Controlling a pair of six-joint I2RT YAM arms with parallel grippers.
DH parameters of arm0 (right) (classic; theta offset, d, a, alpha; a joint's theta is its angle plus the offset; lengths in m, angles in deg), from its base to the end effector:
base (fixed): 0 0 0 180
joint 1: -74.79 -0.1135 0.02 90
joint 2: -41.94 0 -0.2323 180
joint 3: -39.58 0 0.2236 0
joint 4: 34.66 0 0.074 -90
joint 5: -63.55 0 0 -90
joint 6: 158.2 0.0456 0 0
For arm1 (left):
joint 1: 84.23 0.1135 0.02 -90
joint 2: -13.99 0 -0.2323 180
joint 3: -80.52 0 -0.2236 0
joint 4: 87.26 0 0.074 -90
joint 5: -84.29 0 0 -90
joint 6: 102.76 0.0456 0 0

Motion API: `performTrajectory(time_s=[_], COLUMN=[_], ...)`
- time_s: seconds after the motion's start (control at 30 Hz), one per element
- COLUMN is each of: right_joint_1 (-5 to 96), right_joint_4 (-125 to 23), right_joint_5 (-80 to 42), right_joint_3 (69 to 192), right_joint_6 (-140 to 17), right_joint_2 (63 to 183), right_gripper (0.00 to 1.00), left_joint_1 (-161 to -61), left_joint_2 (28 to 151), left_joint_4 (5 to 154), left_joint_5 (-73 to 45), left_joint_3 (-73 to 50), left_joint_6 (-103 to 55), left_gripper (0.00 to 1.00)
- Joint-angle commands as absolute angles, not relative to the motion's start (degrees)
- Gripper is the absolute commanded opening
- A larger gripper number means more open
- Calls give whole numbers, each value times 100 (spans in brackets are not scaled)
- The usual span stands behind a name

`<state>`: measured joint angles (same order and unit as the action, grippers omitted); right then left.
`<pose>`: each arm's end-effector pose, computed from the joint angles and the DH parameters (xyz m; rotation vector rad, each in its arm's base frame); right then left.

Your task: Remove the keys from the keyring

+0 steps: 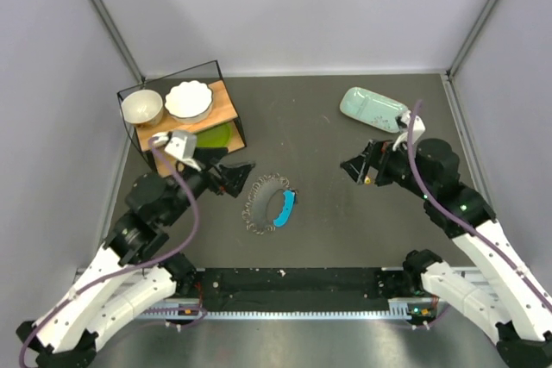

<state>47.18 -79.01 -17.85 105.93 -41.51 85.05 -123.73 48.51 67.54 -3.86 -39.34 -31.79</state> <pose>0.1448 0.0834 0.3176 -0.1199 2.0110 0.7643 0.1165 -0.0941 0.3427 0.2614 1.5957 -0.7734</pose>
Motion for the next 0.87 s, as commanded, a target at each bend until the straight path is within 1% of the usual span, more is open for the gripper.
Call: performTrajectory(time_s=[0.0,0.1,0.27,0.83], right_joint_1=[4702,4711,4702,4702], right_joint_4=[-7687,-7449,-7265,-7203], right_joint_5=[-1617,-1608,-1713,-1643], right_joint_3=[10525,10367,10270,10366], right_joint_6=[-3789,-3621,-3568,-3647], right_joint_2=[8036,7701,7385,7419], right_gripper=[99,99,99,99], left_joint_1=[-12360,-12360,-12360,-12360], left_joint_2=[4187,3879,3763,3684], left_joint_4=[6601,6583,6610,6460], left_joint_5=[-737,-685,-694,-702], left_joint_3=[-4102,-4278,-4331,-4173], left_joint_6=[-3315,-3421,-3377,-3105], left_gripper=[99,99,99,99])
